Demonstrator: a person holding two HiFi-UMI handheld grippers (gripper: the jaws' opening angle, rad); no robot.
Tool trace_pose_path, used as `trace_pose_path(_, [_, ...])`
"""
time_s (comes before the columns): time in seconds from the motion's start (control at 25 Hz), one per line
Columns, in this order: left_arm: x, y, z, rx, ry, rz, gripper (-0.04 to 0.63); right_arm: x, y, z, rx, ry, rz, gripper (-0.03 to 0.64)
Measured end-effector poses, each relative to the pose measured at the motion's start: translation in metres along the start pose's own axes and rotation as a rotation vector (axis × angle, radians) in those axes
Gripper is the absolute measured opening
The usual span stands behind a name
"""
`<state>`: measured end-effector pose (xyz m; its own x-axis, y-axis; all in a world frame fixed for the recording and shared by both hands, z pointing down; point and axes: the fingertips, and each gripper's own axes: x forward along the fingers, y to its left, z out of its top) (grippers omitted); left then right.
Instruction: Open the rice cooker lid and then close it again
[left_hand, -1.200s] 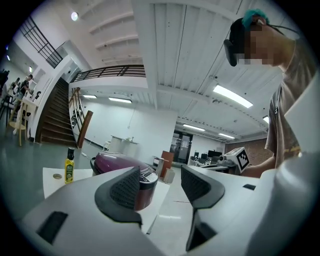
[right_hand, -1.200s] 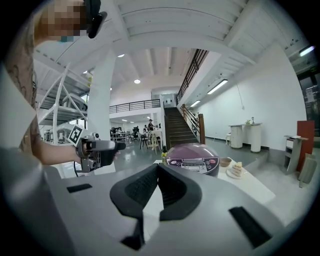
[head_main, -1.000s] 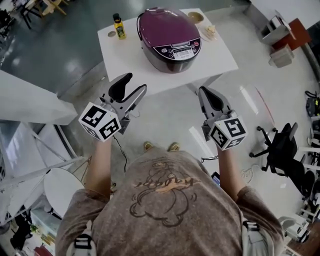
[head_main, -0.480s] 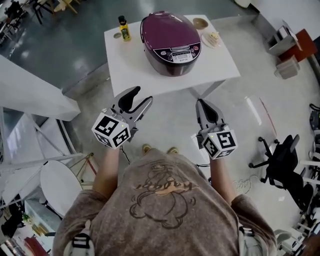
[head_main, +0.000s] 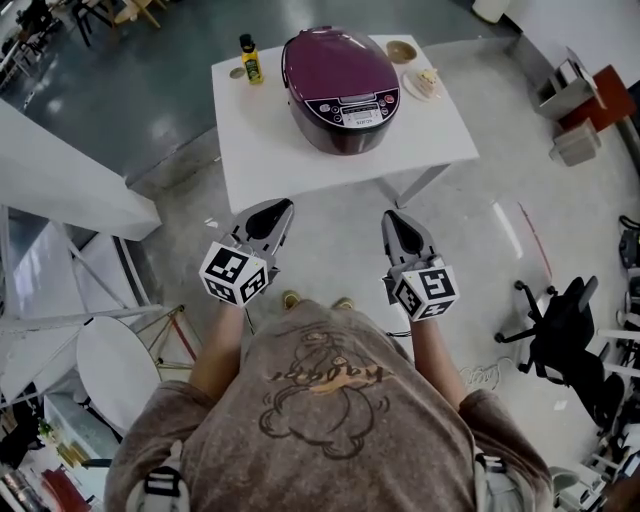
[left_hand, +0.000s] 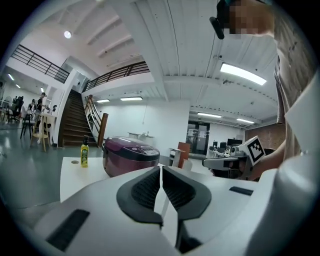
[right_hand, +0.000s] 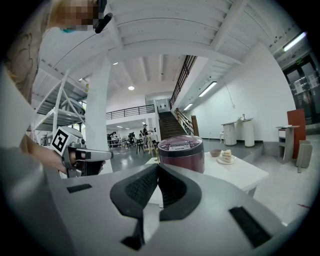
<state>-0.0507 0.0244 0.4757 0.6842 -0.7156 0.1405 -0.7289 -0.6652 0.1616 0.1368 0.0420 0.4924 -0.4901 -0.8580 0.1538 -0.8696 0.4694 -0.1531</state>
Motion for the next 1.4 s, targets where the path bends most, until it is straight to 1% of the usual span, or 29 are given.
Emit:
trace_pose_path(0.24, [0.001,-0.001,-0.007,-0.025,-0.008,0.033,0.025,0.003,0.004,0.001,-0.029,-0.016,-0.003,0.003])
trace_pose_path(0.48, [-0.005,0.006,0.001,-0.043,-0.042,0.081,0.025,0.001,0.001,0.001,-0.015,-0.007,-0.006,0.002])
trace_pose_path(0.68, [-0.01,0.009,0.001,-0.059,-0.047,0.102,0.025,-0.001,0.001,0.002,-0.017,-0.012,-0.005,-0.003])
trace_pose_path(1.04, [-0.013,0.015,0.001,-0.074,-0.052,0.128,0.025,-0.001,-0.002,0.001,0.006,-0.016,-0.011,-0.002])
trace_pose_path(1.4, [-0.015,0.018,0.004,-0.088,-0.062,0.136,0.025,0.002,-0.002,0.005,0.011,-0.023,-0.013,-0.002])
